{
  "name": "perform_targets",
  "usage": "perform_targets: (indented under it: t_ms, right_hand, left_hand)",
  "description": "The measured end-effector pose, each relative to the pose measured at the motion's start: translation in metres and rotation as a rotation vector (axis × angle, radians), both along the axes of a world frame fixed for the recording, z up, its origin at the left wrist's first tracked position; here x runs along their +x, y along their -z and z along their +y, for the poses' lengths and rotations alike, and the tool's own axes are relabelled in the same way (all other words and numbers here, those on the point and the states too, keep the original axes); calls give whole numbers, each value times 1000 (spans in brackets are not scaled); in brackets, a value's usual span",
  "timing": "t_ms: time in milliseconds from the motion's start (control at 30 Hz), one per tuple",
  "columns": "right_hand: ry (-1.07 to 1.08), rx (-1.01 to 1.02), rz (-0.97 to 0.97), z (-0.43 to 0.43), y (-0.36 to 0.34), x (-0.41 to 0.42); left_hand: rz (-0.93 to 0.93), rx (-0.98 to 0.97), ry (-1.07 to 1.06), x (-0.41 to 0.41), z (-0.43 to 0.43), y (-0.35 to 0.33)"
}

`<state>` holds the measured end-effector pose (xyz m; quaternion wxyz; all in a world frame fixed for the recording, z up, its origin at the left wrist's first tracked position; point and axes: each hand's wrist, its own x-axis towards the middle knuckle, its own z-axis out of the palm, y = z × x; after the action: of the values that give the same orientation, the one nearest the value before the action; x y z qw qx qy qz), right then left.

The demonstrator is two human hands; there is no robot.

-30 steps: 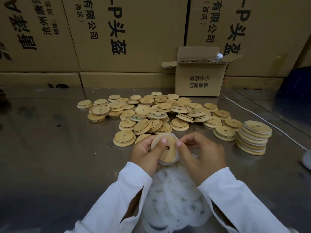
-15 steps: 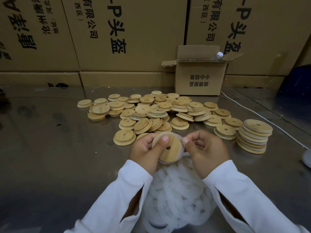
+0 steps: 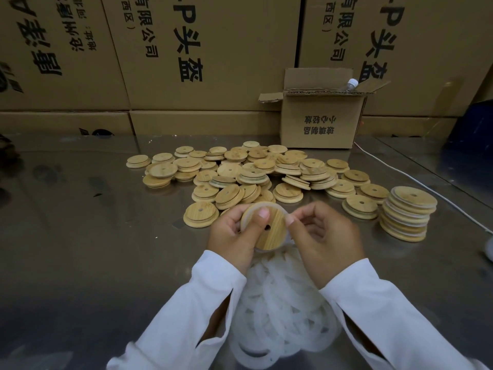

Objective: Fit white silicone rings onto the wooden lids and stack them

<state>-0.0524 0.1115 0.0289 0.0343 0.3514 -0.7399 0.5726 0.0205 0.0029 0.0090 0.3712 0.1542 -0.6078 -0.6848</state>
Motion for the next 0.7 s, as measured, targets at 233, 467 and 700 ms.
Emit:
perform_targets:
  t_ms: [233,467,700]
  right_hand:
    - [47,-2,37,-3,6,8]
    - [52,2,-80,0,1,0]
    - [-106,-92,-292,4,-9,-5]
  left_hand:
    - [41,88,-43,-1,0,-1]
    - [-55,64,47,0,-2,-1]
    - [-43,140,95,-1,-4,-1]
